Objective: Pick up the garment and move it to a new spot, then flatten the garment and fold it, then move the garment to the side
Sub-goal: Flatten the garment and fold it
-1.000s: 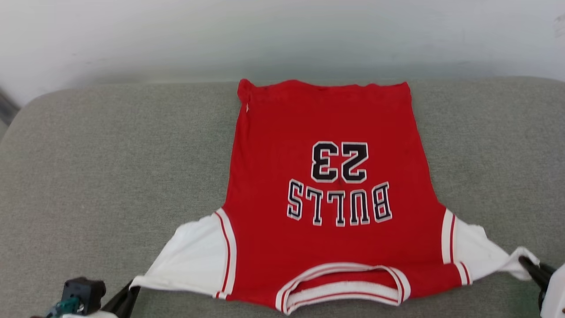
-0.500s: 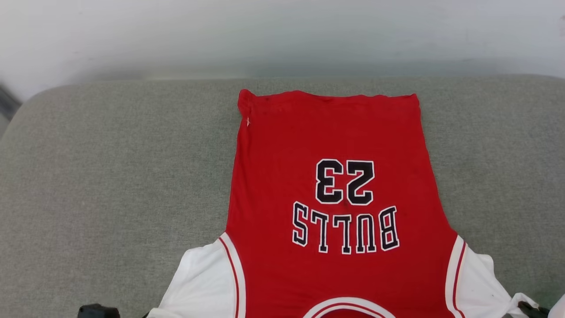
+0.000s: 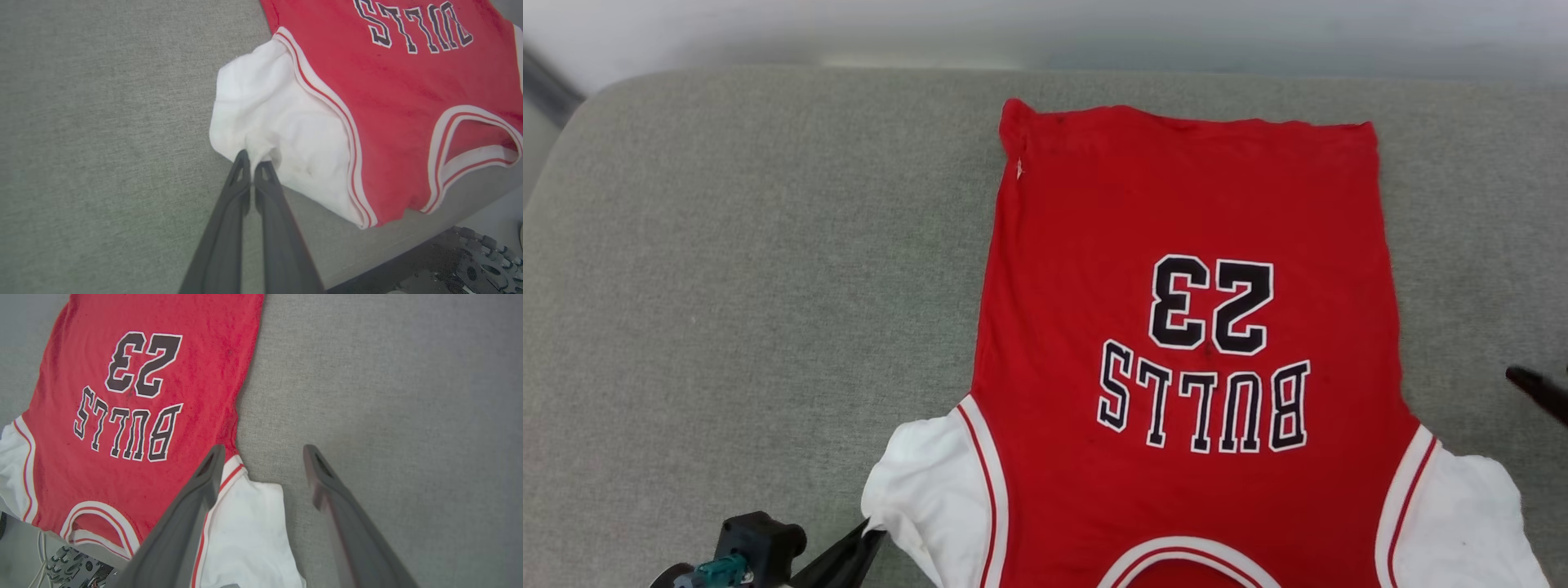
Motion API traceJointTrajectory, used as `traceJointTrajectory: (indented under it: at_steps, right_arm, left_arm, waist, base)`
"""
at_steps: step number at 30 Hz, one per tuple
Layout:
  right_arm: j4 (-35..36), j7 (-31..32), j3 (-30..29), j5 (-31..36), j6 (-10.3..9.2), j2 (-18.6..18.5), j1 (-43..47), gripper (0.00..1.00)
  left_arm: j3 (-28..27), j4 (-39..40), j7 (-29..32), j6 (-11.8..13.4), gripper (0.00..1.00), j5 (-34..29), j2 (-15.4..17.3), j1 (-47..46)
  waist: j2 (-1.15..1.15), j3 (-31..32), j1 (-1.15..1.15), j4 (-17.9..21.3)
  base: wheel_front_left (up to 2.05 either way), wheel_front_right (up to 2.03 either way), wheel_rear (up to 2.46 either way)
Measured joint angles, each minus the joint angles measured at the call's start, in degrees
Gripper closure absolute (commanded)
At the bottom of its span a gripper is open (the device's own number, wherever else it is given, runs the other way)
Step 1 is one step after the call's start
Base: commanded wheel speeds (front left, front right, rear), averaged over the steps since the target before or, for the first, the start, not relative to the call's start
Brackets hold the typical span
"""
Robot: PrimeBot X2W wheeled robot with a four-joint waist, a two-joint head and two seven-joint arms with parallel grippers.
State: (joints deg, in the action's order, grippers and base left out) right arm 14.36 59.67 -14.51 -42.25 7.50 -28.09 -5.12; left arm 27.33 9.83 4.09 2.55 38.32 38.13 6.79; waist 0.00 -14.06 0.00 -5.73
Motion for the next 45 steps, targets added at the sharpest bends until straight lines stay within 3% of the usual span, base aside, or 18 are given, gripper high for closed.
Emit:
traceJointTrajectory:
  at_steps: [3, 9, 17, 25, 35, 36, 38, 39, 45]
  right_arm:
    - [-0.1, 5.7, -1.0, 1.7, 0.0, 1.8, -8.0, 0.0]
    - [-7.1, 14.4, -1.3, 10.9, 0.0, 3.2, -25.4, 0.0]
    - [-17.1, 21.2, -2.8, 22.7, 0.0, 3.1, -42.7, 0.0]
    - [-22.9, 22.1, -4.5, 31.1, 0.0, 2.8, -50.7, 0.0]
    - [-24.2, 21.5, -3.2, 34.1, 0.0, 1.9, -50.8, 0.0]
    - [-24.2, 21.5, -3.3, 34.1, 0.0, 1.8, -50.6, 0.22]
    - [-24.2, 21.6, -3.2, 34.0, 0.0, 1.8, -50.0, 0.89]
    - [-24.1, 21.6, -3.2, 33.8, 0.0, 1.8, -49.8, 1.0]
    - [-24.7, 20.5, -3.0, 32.7, 0.0, 2.6, -45.3, 1.0]
  left_arm:
    - [0.5, 4.5, 1.3, 0.1, 1.0, -0.4, 0.6, -0.4]
    - [1.9, 12.4, 3.8, 0.0, 1.0, -1.3, 0.7, -2.3]
    - [4.4, 17.6, 4.9, -0.5, 1.0, -3.9, -1.0, -6.0]
    - [6.0, 19.4, 5.1, -1.0, 1.0, -4.8, -3.3, -8.6]
    - [7.1, 18.5, 4.5, -1.5, 1.0, -4.8, -4.6, -9.5]
    - [7.1, 18.5, 4.4, -1.5, 1.0, -4.8, -4.7, -9.6]
    - [7.1, 18.3, 4.3, -1.5, 1.0, -4.8, -4.7, -9.7]
    - [7.1, 18.1, 4.3, -1.5, 1.0, -4.8, -4.7, -9.7]
    - [6.8, 17.5, 4.4, -0.8, 1.0, -4.9, -4.4, -9.8]
  waist:
    - [0.0, -2.3, 0.0, -1.4]
    - [0.0, -7.8, 0.01, -5.2]
    - [0.0, -15.5, 0.01, -11.1]
    - [0.0, -21.6, 0.01, -16.9]
    - [0.0, -24.6, 0.0, -20.4]
    - [0.0, -24.6, 0.0, -20.5]
    - [0.0, -24.5, 0.0, -20.5]
    - [0.0, -24.4, 0.0, -20.4]
    - [0.0, -21.5, 0.0, -18.8]
  base:
    - [0.0, 0.0, 0.0]
    - [0.0, 0.0, 0.0]
    - [0.0, 0.0, 0.0]
    - [0.0, 0.0, 0.0]
    - [0.0, 0.0, 0.0]
    - [0.0, 0.0, 0.0]
    - [0.0, 0.0, 0.0]
    - [0.0, 0.0, 0.0]
    - [0.0, 0.0, 0.0]
